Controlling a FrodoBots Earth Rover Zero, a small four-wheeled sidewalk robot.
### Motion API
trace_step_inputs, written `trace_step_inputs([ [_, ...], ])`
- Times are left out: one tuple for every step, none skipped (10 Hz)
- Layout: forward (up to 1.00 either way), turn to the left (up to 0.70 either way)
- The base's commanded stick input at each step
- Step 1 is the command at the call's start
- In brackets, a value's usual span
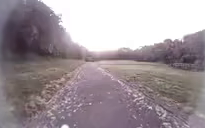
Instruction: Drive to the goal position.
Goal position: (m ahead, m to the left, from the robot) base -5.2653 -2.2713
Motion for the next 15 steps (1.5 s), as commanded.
trace_step_inputs([
  [0.50, 0.00],
  [0.50, 0.00],
  [0.50, 0.00],
  [0.50, 0.00],
  [0.50, 0.00],
  [0.50, 0.00],
  [0.50, 0.00],
  [0.50, 0.00],
  [0.50, 0.00],
  [0.50, 0.00],
  [0.50, 0.00],
  [0.50, 0.00],
  [0.50, 0.00],
  [0.50, 0.00],
  [0.50, 0.00],
])
